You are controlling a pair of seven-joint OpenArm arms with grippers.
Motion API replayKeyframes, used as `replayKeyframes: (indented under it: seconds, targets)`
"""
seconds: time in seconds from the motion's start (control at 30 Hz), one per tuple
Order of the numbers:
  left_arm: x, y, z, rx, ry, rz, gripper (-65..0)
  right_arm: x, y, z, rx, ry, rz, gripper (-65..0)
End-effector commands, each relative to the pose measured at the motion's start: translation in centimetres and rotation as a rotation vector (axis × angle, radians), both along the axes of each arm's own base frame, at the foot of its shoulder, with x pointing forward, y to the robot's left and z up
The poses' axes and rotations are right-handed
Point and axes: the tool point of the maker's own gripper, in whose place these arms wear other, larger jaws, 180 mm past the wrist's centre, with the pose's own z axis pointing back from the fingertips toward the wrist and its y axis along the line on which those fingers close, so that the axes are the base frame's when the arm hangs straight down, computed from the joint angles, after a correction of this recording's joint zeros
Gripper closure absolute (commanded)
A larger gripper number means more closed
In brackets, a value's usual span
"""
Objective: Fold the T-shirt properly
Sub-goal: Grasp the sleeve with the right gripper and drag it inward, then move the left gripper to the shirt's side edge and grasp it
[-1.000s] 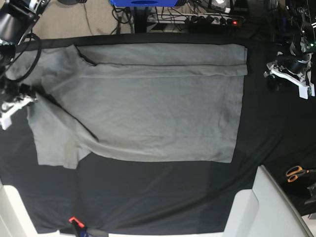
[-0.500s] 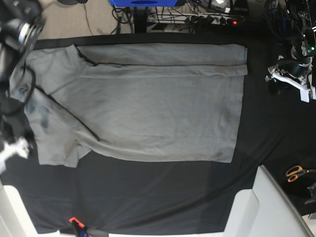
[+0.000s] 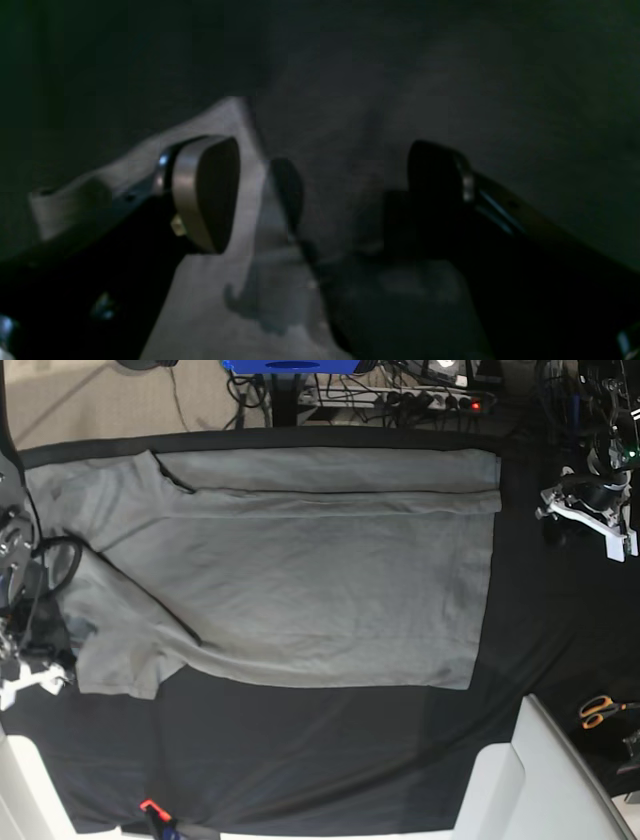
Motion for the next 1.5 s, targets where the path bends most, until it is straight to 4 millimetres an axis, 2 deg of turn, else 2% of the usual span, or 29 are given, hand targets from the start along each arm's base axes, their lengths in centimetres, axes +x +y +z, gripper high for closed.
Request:
replayKeyframes:
  seconds: [0.0,0.13,0.2,0.33,0.4,0.57,0.63,0.77,0.83,0.87,0.97,1.03,1.1,1.13,1.2,1.33,1.47]
  targets:
    - [0.7,0.7,1.2,0.022,-0.035,-0.005,-36.0,1.1,-0.5,1.3,-0.014,-0.042,0.004,-49.7]
    - [0.9,0.6,1.3,0.019,-0.043,-0.004,-36.0,0.1,0.3,0.1,-0.003,-0.018,0.013,-49.7]
    - [1.0,0.6,1.3,0.02,-0.044,-0.004,-36.0,0.2,2.0,-0.6,0.019,-0.012,0.032,-49.7]
    - [0.9,0.6,1.3,0.021,-0.043,-0.005,-36.0,0.6,3.7,-0.9,0.018,-0.005,0.095,-49.7]
    - [0.9,0.6,1.3,0.022,-0.043,-0.006,-36.0,1.0,5.1,-1.0,0.012,-0.001,0.138,-49.7]
    - [0.8,0.7,1.3,0.022,-0.04,-0.005,-36.0,1.5,5.6,-0.6,-0.008,-0.012,0.166,-49.1]
    - [1.0,0.7,1.3,0.022,-0.043,-0.005,-36.0,1.5,5.6,-0.6,-0.008,-0.012,0.166,-42.9]
    - [1.0,0.7,1.3,0.022,-0.043,-0.005,-36.0,1.5,5.5,-0.6,-0.007,-0.013,0.163,-19.8]
    - [1.0,0.7,1.4,0.023,-0.043,-0.006,-36.0,1.5,5.5,-0.6,-0.006,-0.014,0.162,-10.7]
    - [1.0,0.7,1.4,0.023,-0.043,-0.006,-36.0,1.5,5.4,-0.6,-0.007,-0.014,0.161,-8.0]
    - [1.3,0.8,1.3,0.021,-0.048,0.0,-36.0,1.4,5.3,-0.6,-0.01,-0.013,0.162,-7.7]
    - [2.7,1.1,1.6,0.015,-0.073,0.011,-36.0,1.4,5.3,-0.6,-0.011,-0.012,0.163,-7.4]
    - [4.4,2.1,1.9,0.013,-0.095,0.035,-35.9,1.4,5.3,-0.6,-0.011,-0.012,0.163,-3.6]
    - [5.6,2.7,2.3,0.015,-0.111,0.041,-35.9,1.5,5.4,-0.6,-0.01,-0.012,0.164,-0.8]
    - [8.0,3.4,3.1,0.007,-0.149,0.059,-35.9,1.4,5.5,-0.7,-0.008,-0.01,0.166,0.0]
    - [13.6,3.1,3.9,-0.034,-0.186,0.052,-35.9,1.4,5.6,-0.7,-0.007,-0.01,0.169,-0.2]
    - [18.0,1.1,1.2,-0.062,-0.079,-0.01,-35.9,1.4,5.6,-0.7,-0.007,-0.01,0.169,-0.2]
